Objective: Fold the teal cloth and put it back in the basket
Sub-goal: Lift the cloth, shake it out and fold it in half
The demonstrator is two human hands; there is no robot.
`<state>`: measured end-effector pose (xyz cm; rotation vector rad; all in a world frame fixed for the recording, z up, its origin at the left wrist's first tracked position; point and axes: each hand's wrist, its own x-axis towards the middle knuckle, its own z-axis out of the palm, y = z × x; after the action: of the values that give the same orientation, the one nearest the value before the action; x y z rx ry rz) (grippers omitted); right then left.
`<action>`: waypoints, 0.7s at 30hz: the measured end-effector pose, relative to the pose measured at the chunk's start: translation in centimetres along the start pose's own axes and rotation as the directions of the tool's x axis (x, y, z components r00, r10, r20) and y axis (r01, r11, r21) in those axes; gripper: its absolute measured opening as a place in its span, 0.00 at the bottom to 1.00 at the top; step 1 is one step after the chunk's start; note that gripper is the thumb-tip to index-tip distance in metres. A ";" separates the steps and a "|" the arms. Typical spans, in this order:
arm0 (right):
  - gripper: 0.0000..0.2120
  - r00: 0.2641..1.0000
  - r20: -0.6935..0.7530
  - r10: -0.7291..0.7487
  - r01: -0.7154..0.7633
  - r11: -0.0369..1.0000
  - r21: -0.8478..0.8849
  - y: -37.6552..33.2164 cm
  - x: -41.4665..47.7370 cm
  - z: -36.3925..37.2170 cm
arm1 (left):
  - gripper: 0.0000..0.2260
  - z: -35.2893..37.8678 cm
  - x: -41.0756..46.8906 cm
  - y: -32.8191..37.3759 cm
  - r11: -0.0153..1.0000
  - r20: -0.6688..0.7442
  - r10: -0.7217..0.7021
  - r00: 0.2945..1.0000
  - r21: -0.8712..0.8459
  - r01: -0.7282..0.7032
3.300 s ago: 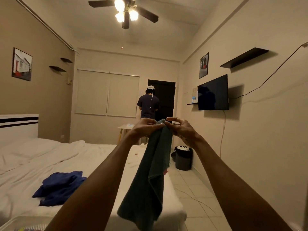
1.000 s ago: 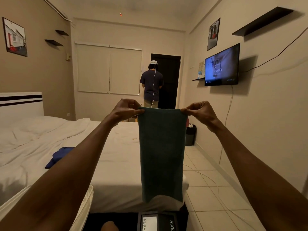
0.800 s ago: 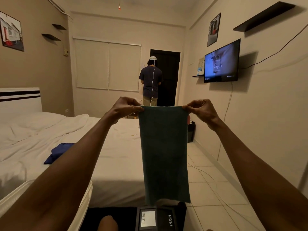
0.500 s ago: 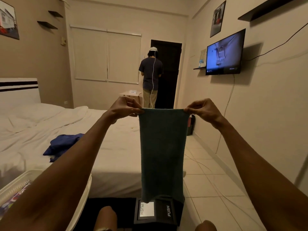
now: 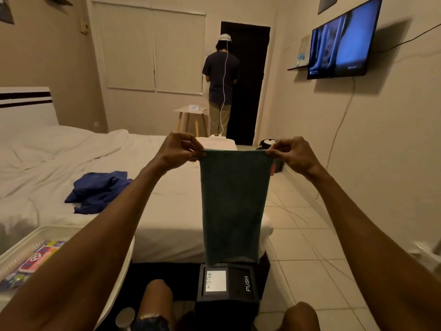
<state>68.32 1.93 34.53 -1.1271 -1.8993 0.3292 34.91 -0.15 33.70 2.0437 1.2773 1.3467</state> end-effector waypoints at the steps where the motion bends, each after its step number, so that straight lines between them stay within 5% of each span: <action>1: 0.10 1.000 0.002 0.009 -0.009 1.000 0.008 0.4 0.1 0.2 | 0.10 0.1 0.1 -0.3 1.000 0.010 -0.009 1.000 -0.007 0.009; 21: 0.05 0.989 0.088 0.120 -0.116 0.992 -0.050 9.4 -3.1 6.2 | 0.06 6.6 -2.6 -8.4 0.981 0.164 -0.171 0.972 -0.064 0.183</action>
<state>69.45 5.83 23.57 -1.2773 -1.9307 0.4116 36.33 3.01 23.24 1.8916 1.2819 1.1145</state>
